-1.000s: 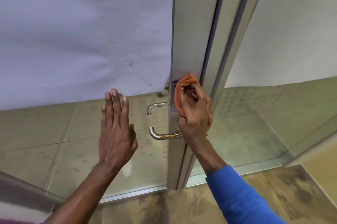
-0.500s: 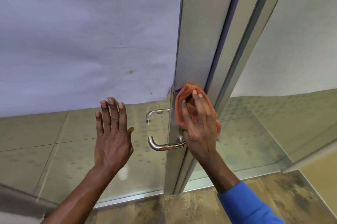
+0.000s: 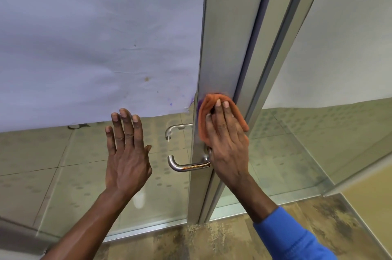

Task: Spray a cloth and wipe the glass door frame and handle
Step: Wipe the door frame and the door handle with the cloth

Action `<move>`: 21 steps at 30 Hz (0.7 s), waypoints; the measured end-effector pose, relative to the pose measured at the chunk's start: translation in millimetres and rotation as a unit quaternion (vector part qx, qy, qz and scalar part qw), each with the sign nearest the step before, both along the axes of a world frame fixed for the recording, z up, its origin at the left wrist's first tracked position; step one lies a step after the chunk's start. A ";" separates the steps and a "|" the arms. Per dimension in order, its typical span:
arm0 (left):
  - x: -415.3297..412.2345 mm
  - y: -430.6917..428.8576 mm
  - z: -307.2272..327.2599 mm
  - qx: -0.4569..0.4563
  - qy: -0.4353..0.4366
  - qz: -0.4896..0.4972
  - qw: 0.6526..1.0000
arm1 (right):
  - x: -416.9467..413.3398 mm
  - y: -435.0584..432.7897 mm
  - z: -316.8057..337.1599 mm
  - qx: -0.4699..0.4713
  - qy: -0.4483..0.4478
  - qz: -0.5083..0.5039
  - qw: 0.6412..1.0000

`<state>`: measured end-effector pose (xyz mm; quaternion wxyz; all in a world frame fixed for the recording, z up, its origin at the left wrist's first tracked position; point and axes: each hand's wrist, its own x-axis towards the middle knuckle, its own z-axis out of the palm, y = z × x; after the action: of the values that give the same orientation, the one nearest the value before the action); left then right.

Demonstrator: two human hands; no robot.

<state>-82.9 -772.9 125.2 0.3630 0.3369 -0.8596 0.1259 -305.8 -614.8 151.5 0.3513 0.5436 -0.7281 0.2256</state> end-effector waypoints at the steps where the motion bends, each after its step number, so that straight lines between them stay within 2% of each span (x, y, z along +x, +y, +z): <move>1: -0.5 0.0 0.0 0.001 0.001 0.001 1.000 | 3.3 -4.6 4.0 -0.006 -0.006 0.008 1.000; 5: 0.1 0.3 0.1 0.004 -0.001 -0.001 1.000 | 9.1 -2.9 -6.1 0.035 0.022 0.040 0.998; 8: 1.3 -0.6 0.0 0.001 -0.005 -0.003 1.000 | 6.7 13.0 -20.8 0.086 0.052 0.027 0.995; 13: -1.6 -1.2 -1.6 -0.005 0.001 0.003 1.000 | -1.6 5.6 3.9 0.015 0.031 -0.032 0.999; 16: -2.8 -1.1 -2.9 -0.001 0.008 0.009 1.000 | 3.1 -6.3 13.3 -0.009 0.009 -0.024 1.000; 21: -2.2 -1.7 -3.2 0.001 0.002 0.001 1.000 | 7.4 13.3 -10.5 0.125 0.073 0.027 0.989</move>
<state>-85.1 -774.6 122.0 0.3647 0.3379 -0.8586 0.1247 -298.5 -601.5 140.9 0.3264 0.6179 -0.7080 0.1015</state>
